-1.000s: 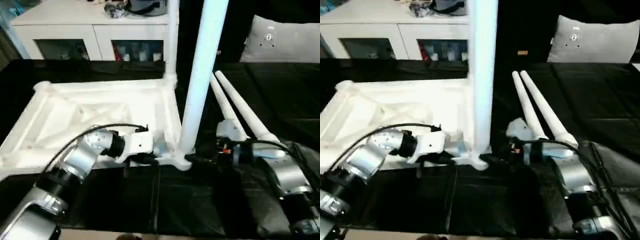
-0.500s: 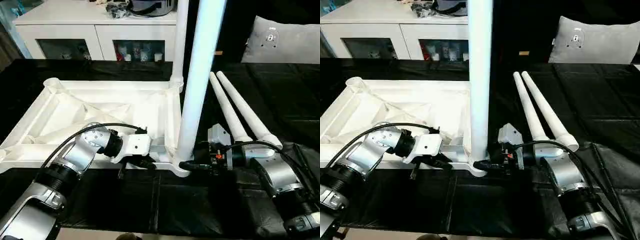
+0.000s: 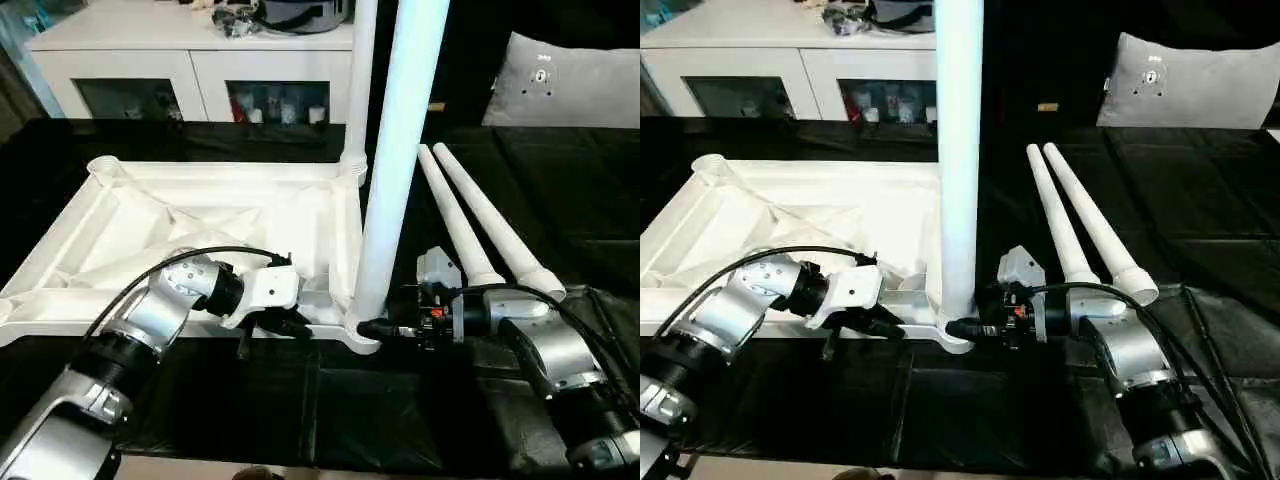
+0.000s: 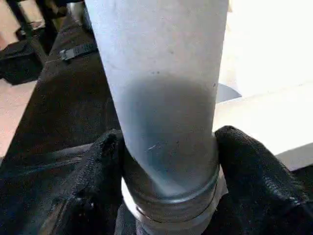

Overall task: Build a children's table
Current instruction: Rotate leg to tighten

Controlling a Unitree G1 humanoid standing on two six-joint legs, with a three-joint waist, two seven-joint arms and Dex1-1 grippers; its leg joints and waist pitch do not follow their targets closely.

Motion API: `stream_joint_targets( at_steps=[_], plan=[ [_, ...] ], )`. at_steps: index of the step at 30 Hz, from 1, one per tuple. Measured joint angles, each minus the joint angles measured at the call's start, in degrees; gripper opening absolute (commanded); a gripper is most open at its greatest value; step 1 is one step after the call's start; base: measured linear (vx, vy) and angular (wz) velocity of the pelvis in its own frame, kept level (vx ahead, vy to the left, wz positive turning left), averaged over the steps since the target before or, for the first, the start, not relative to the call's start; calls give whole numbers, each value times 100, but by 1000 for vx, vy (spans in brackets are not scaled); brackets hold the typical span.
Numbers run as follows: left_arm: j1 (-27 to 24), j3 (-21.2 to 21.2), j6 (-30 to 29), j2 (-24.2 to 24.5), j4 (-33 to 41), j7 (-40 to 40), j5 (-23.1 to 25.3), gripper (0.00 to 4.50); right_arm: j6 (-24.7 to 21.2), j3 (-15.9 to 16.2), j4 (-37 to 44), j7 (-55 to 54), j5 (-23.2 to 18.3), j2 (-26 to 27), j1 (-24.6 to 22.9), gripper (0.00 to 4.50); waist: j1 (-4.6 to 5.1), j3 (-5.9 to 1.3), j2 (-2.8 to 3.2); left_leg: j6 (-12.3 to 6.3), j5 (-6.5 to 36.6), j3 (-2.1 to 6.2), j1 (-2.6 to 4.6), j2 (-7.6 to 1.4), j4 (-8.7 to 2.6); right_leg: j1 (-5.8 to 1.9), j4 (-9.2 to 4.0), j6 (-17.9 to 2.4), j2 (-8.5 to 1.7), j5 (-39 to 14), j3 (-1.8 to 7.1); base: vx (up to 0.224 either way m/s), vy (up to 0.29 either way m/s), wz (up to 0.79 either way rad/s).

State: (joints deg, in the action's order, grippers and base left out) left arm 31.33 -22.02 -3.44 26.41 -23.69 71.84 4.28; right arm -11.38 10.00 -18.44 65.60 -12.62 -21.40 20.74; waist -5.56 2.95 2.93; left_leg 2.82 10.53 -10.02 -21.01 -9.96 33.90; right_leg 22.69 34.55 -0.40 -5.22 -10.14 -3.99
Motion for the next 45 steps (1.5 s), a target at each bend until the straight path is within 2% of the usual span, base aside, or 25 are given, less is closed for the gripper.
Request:
stream_joint_targets(
  at_steps=[3, 4, 6, 9, 15, 16, 17, 20, 22, 24, 27, 32, 33, 35, 40, 45],
  plan=[
    [-146, 232, -778, -188, 279, -613, 107, 0, -155, -162, -4, -895, 171, 406, -5, 261, 89, 0, 0, 4, -2, -1, 8, 3, 3, 3, 0, 35, 0, -21, 4, 0, 0, 0],
    [-189, 302, -1089, -321, 390, -877, 136, 0, -224, -250, -35, -1287, 237, 568, 24, 261, 147, 0, 0, 5, -3, -1, 9, 3, 2, 4, -9, 37, -1, -22, 3, 0, 0, 0],
    [-322, 500, -1641, -727, 617, -1486, 220, 0, -356, -525, -220, -2069, 314, 979, 144, 261, 264, 2, -3, 5, -3, -2, 3, 6, 9, 14, -20, 37, -3, -22, 4, 0, 0, 0],
    [-485, 653, -2073, -1277, 793, -2225, 228, 0, -459, -771, -420, -2897, 370, 1319, 323, 256, 346, 3, -4, 4, -3, -1, -6, 8, 9, 14, -46, 36, -4, -22, 1, 0, 0, 0],
    [-497, 693, -2505, -1935, 890, -3302, 448, 0, -391, -980, -769, -4071, 523, 1744, 642, 256, 316, 3, -5, 4, -3, 0, -16, 8, 0, 15, -44, 31, -3, -18, 1, 0, 0, 0],
    [-497, 666, -2506, -1956, 907, -3362, 473, 0, -333, -1016, -788, -4145, 545, 1793, 642, 304, 303, 2, -5, 3, -3, -1, -17, 8, -2, 15, -44, 31, -3, -17, 1, 0, 0, 0],
    [-497, 643, -2506, -1953, 930, -3380, 496, 0, -288, -1035, -796, -4175, 547, 1819, 639, 316, 296, 2, -5, 3, -3, -1, -19, 8, -4, 17, -44, 31, -3, -17, 0, 0, 0, 0],
    [-492, 570, -2477, -1929, 999, -3380, 541, 0, -181, -1083, -769, -4172, 538, 1862, 598, 316, 270, 2, -6, -6, 4, 0, -37, 8, -9, 31, -44, -6, -3, 7, -1, 0, 0, 0],
    [-486, 537, -2429, -1909, 1011, -3378, 543, 0, -156, -1123, -751, -4162, 510, 1862, 589, 358, 250, 0, -1, -13, 9, 0, -45, 8, -12, 38, -44, -7, -1, 8, -2, 0, 0, 0],
    [-484, 516, -2388, -1868, 1039, -3339, 539, 0, -97, -1126, -683, -4060, 462, 1827, 519, 360, 227, 0, -1, -14, 9, 0, -52, 6, -20, 45, -47, -6, 0, 7, -5, 0, 0, 0],
    [-480, 413, -2221, -1720, 1040, -3162, 487, 0, 79, -1058, -455, -3668, 384, 1525, 249, 399, 185, 0, -1, -15, 9, 3, -66, 5, -22, 53, -49, -3, 1, 5, -9, 0, 0, 0],
    [-458, 366, -1931, -1504, 964, -2776, 414, 0, 278, -934, -247, -2852, 343, 1008, -70, 434, 133, 5, 8, -14, 8, 10, -88, 5, -5, 60, -44, -4, 1, 10, -12, 0, 0, 0],
    [-451, 333, -1827, -1439, 938, -2629, 383, 0, 319, -883, -180, -2487, 309, 727, -152, 448, 100, 5, 13, -14, 8, 10, -91, 6, -1, 59, -45, -3, 0, 11, -10, 0, 0, 0],
    [-446, 295, -1649, -1328, 882, -2445, 321, 0, 328, -859, -56, -2035, 252, 422, -282, 448, 60, 5, 12, -15, 8, 10, -91, 5, 2, 57, -45, -3, 0, 11, -10, 0, 0, 0],
    [-405, 200, -1315, -993, 805, -1920, 199, 0, 292, -847, 243, -1340, -12, 47, -457, 448, 51, 4, 15, -15, 7, 10, -90, 2, 4, 57, -41, -3, 0, 16, -11, 0, 0, 0],
    [-365, 102, -724, -519, 693, -1131, 50, 0, 293, -743, 486, -808, -126, -242, -462, 448, 15, 2, 16, -15, 7, 10, -91, 2, 7, 56, -40, -3, 0, 16, -12, 0, 0, 0]
  ],
)
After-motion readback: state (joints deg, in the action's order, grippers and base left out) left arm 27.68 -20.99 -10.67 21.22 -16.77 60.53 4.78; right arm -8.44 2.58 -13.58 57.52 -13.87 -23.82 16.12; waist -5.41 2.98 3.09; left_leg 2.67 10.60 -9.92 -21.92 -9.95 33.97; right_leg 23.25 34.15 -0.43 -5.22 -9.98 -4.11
